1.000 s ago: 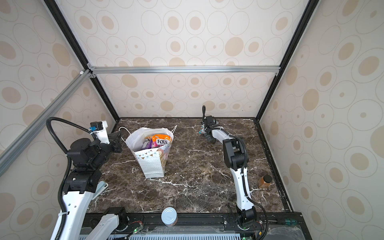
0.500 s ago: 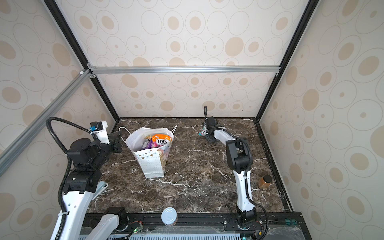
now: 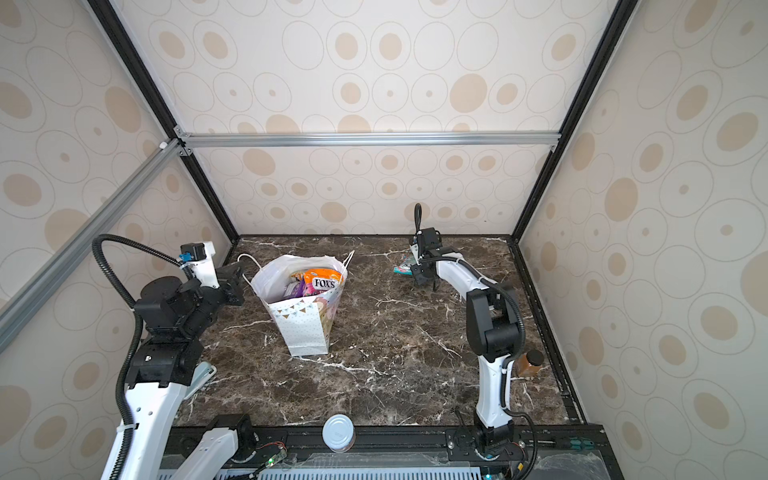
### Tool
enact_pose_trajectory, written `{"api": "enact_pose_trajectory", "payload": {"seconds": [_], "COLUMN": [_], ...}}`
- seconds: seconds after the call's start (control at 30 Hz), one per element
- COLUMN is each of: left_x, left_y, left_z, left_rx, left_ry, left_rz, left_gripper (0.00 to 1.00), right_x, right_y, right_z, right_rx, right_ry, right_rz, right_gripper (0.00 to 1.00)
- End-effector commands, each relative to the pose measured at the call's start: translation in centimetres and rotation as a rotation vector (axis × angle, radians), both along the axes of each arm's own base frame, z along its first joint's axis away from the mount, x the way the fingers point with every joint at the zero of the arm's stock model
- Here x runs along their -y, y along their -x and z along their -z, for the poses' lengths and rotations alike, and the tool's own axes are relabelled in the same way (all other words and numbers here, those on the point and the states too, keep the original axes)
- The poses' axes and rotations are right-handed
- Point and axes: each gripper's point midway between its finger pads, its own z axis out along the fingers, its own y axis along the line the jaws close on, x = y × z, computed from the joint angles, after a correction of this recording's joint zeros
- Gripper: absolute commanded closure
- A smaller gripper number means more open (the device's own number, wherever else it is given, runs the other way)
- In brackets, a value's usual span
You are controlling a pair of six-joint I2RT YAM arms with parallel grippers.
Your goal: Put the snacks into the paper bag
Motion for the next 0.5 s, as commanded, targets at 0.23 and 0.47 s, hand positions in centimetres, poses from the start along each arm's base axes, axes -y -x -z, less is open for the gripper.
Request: {"api": "enact_pose_trajectory", "payload": {"seconds": [0.23, 0.47], "left_x": [0.0, 0.0], "left_y": [0.7, 0.8], "left_z": [-3.2, -3.5], "left_rx": [0.116, 0.125], "left_ry": [-0.019, -0.019], "left_rz": [0.009, 0.007], "left_gripper": [1.0, 1.0], "right_x": [-1.2, -1.6], "right_y": [2.7, 3.6], "right_z": [-4.2, -7.3], "right_rx": [0.015, 0.077], "right_ry": [-0.156, -0.24], "right_rz": [0.019, 0.024], "right_gripper": [1.0, 1.0]}}
